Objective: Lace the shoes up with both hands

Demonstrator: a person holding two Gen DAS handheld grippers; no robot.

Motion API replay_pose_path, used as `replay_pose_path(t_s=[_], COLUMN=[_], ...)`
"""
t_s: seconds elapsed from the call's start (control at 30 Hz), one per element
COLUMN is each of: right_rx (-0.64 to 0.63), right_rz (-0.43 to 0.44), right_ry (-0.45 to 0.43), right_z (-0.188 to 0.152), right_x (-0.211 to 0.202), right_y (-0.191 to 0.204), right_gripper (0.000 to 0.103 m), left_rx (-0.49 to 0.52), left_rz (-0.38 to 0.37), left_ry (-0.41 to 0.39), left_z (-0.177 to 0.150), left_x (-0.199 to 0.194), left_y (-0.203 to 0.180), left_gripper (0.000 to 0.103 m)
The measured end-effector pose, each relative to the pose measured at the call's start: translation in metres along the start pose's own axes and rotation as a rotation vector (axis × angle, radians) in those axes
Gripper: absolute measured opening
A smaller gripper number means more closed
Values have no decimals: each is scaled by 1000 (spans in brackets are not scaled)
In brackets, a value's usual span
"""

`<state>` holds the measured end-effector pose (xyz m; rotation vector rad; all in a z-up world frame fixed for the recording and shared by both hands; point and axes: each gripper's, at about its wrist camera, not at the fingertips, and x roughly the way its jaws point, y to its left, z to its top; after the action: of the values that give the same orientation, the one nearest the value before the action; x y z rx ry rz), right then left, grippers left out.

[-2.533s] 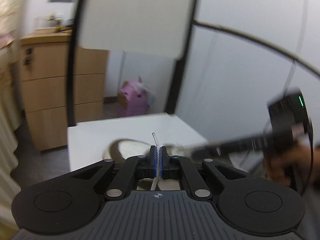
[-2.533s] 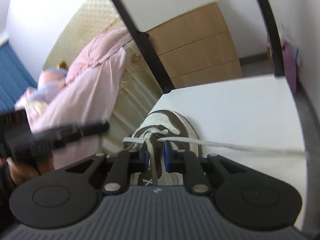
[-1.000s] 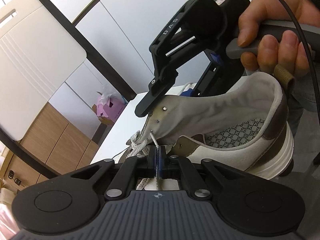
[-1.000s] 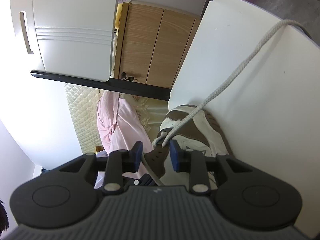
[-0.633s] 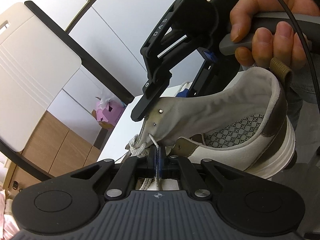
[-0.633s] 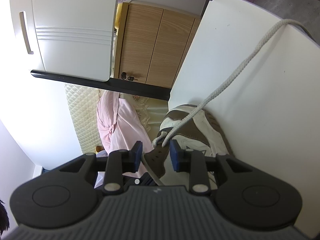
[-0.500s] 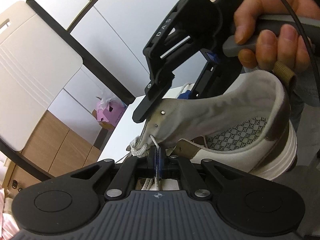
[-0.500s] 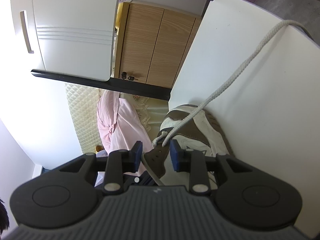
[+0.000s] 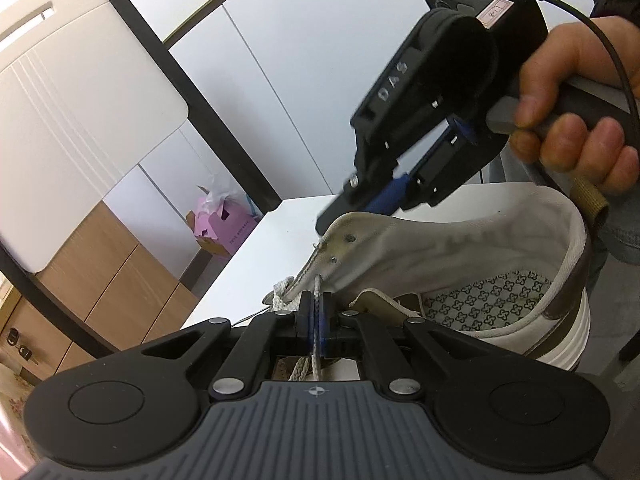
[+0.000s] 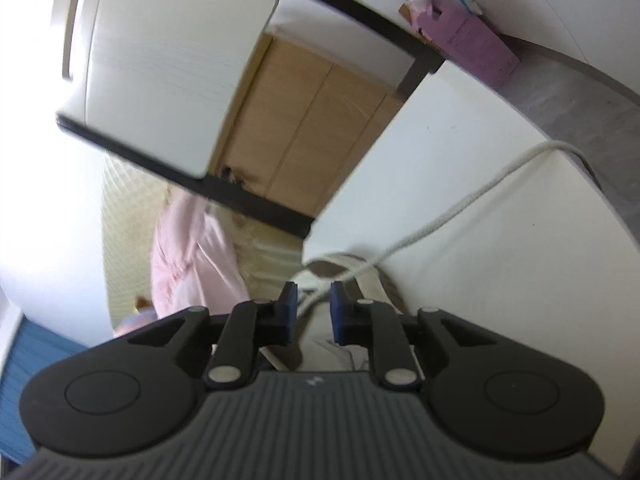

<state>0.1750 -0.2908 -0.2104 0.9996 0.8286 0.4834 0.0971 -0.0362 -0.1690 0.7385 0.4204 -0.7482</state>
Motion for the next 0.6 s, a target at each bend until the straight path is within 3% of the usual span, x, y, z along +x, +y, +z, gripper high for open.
replay_pose_path(t_s=[0.13, 0.3, 0.47, 0.6], right_rx=[-118, -124, 13, 64], right_rz=[-34, -27, 57, 69], right_ry=[46, 59, 24, 23], right_z=[-5, -8, -4, -1], right_x=[6, 10, 10, 15], right_y=[14, 15, 0, -7], right_gripper=[18, 20, 20, 20], left_rx=[4, 4, -2, -2], left_rz=[-3, -1, -2, -1], left_ry=[10, 13, 10, 10], left_z=[2, 2, 1, 0], left_x=[11, 14, 16, 19], left_y=[9, 8, 8, 8], left_gripper=[3, 3, 3, 3])
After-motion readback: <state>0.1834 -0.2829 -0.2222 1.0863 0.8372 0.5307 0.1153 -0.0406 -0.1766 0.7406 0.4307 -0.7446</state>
